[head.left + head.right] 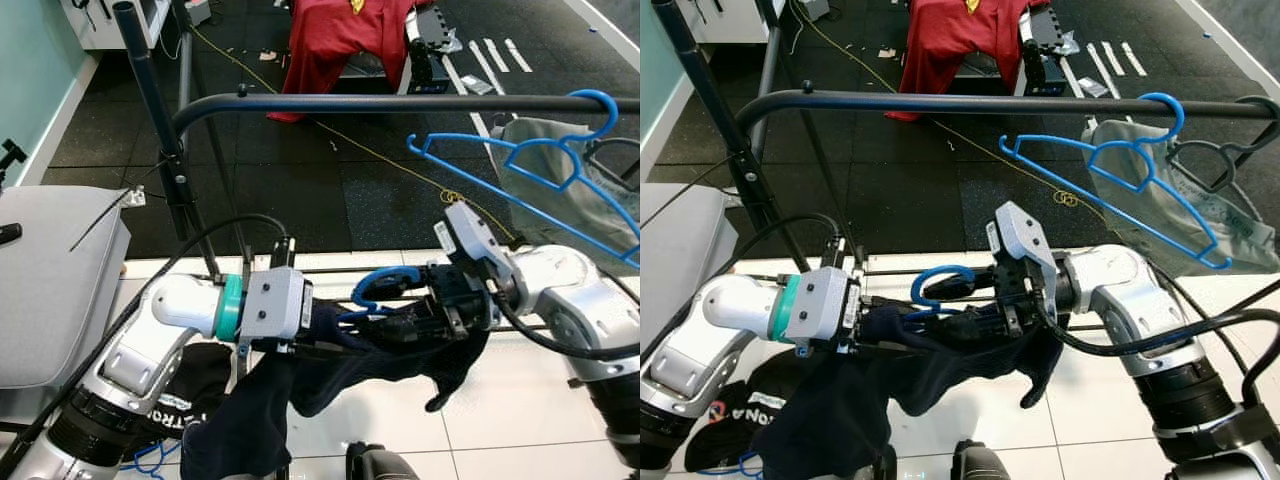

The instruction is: Hang hanger

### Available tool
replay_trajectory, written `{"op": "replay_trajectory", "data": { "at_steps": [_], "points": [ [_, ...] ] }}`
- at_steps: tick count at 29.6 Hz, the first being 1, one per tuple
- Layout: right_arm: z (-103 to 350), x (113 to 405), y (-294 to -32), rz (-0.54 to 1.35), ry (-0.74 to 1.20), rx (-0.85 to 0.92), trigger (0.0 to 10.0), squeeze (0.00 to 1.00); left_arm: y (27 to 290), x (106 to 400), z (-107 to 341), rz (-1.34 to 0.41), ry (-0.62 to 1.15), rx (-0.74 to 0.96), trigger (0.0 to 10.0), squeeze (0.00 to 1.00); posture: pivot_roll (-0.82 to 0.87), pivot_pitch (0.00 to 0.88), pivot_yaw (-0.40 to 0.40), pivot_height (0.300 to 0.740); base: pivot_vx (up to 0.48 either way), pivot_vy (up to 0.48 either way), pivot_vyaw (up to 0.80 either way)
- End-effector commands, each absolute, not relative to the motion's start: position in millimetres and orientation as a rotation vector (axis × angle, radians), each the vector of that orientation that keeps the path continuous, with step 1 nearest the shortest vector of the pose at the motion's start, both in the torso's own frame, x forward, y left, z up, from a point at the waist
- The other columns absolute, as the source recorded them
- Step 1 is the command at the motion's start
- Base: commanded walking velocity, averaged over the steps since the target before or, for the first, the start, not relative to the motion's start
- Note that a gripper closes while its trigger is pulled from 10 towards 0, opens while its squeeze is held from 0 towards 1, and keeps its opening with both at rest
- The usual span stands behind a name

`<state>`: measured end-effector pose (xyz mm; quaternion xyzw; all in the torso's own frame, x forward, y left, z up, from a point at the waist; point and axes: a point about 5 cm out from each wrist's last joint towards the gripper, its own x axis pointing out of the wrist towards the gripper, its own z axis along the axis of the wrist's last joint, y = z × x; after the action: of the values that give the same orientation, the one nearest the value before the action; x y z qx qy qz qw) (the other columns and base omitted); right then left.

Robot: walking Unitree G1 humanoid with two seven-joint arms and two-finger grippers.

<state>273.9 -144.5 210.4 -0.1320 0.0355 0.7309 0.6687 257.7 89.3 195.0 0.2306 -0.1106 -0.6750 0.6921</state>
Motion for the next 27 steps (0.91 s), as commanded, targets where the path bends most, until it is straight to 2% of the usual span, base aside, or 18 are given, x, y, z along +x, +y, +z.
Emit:
{"op": "replay_trajectory", "data": {
  "at_steps": [1,3,4,5,12,17,18,19,27],
  "points": [
    [207.9,272.9,-143.3,1.666,0.105,-0.309,10.0,0.0,84.7,255.5,200.2,-1.528,-0.296,0.525,0.0,0.0,-0.08,0.08,0.05,0.74,0.0,0.0,0.0],
    [208.3,273.4,-141.7,1.67,0.105,-0.3,10.0,0.0,84.5,255.9,200.1,-1.527,-0.297,0.526,0.0,0.0,-0.08,0.078,0.05,0.74,0.0,0.0,0.0],
    [208.8,273.6,-140.7,1.674,0.108,-0.284,10.0,0.46,84.4,256.3,199.9,-1.525,-0.298,0.526,0.0,0.0,-0.08,0.076,0.049,0.74,0.0,0.0,0.0],
    [209.3,273.7,-140.2,1.676,0.11,-0.271,10.0,1.0,84.4,256.6,199.7,-1.524,-0.298,0.527,0.0,0.0,-0.08,0.075,0.049,0.74,0.0,0.0,0.0],
    [210.8,273.7,-141.6,1.673,0.114,-0.252,10.0,1.0,85.1,257.4,198.7,-1.52,-0.294,0.53,0.0,0.0,-0.08,0.072,0.048,0.74,0.0,0.0,0.0],
    [216.8,280.9,-156.2,1.537,0.044,-0.281,10.0,1.0,96.7,267.9,189.9,-1.437,-0.249,0.543,0.0,0.0,-0.08,0.064,0.048,0.74,0.0,0.0,0.0],
    [218.6,283.9,-163.7,1.465,0.006,-0.309,10.0,0.22,102.5,272.7,188.7,-1.393,-0.243,0.537,0.0,0.0,-0.09,0.063,0.05,0.74,0.0,0.0,0.0],
    [220.3,285.8,-170.2,1.407,-0.026,-0.325,10.0,0.0,107.4,276.7,189.5,-1.354,-0.245,0.522,0.0,0.0,-0.09,0.06,0.052,0.74,0.0,0.0,0.0],
    [224.3,285.7,-180.8,1.321,-0.09,-0.327,10.0,0.0,114.8,285.0,191.3,-1.279,-0.255,0.493,0.0,0.0,-0.09,0.058,0.059,0.74,0.0,0.0,0.0]
  ]
}}
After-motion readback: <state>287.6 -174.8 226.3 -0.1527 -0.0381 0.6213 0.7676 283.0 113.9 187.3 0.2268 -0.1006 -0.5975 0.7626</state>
